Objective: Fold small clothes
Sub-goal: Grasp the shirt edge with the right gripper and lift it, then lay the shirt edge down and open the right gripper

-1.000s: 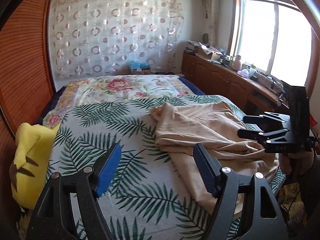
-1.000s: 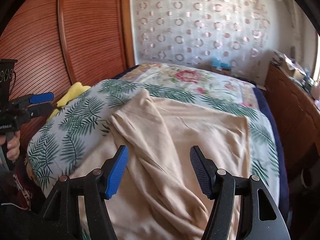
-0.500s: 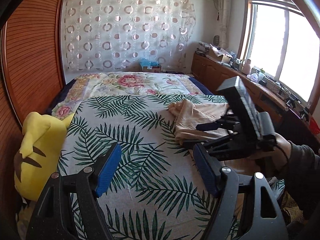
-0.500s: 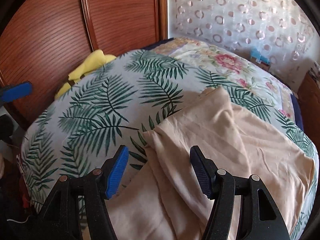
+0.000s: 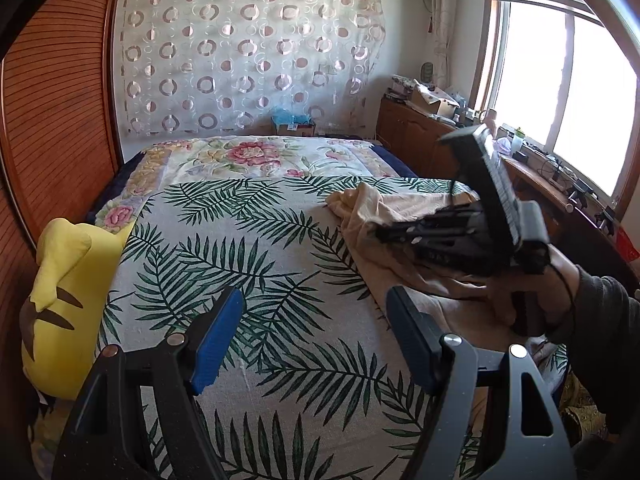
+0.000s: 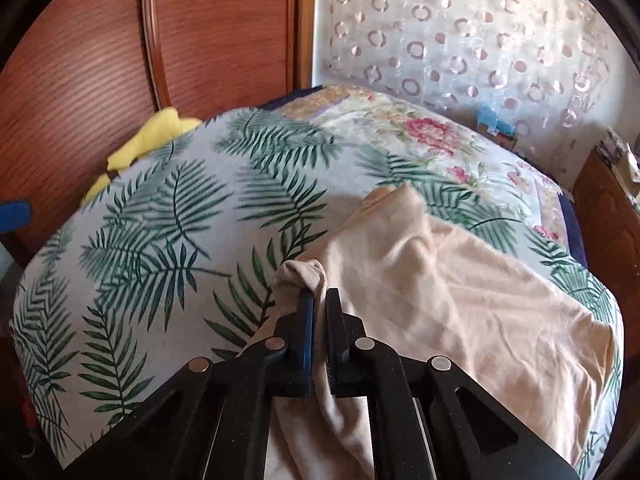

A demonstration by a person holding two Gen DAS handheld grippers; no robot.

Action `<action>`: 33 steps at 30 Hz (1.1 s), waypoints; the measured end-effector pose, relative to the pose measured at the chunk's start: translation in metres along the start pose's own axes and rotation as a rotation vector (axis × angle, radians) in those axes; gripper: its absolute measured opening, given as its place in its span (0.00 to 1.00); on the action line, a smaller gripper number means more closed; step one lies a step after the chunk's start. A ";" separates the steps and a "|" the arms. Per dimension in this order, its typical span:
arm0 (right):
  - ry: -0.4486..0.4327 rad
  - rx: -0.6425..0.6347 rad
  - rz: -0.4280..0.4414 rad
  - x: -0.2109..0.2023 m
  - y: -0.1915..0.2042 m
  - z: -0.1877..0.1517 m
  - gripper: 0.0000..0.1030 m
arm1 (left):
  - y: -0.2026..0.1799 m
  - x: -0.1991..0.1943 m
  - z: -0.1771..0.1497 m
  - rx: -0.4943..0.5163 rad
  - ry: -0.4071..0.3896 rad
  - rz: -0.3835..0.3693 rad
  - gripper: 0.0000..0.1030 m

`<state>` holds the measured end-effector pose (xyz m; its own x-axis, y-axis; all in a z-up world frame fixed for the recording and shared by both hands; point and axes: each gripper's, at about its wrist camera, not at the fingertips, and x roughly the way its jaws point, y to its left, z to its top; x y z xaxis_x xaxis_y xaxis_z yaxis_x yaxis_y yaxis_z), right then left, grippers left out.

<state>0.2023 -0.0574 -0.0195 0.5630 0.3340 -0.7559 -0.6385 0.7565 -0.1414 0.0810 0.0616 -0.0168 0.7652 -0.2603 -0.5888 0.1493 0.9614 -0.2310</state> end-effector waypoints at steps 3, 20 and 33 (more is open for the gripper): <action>-0.078 0.051 -0.006 -0.028 -0.017 0.002 0.05 | -0.003 0.001 0.000 0.005 0.002 -0.002 0.73; -0.055 0.295 -0.295 -0.075 -0.167 -0.007 0.05 | -0.023 0.008 -0.003 0.034 0.024 -0.042 0.73; -0.025 0.290 -0.230 -0.085 -0.110 -0.044 0.31 | -0.046 0.017 -0.009 0.062 0.049 -0.076 0.73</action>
<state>0.2014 -0.1938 0.0323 0.6897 0.1477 -0.7089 -0.3204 0.9402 -0.1158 0.0817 0.0125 -0.0234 0.7191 -0.3348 -0.6089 0.2452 0.9422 -0.2285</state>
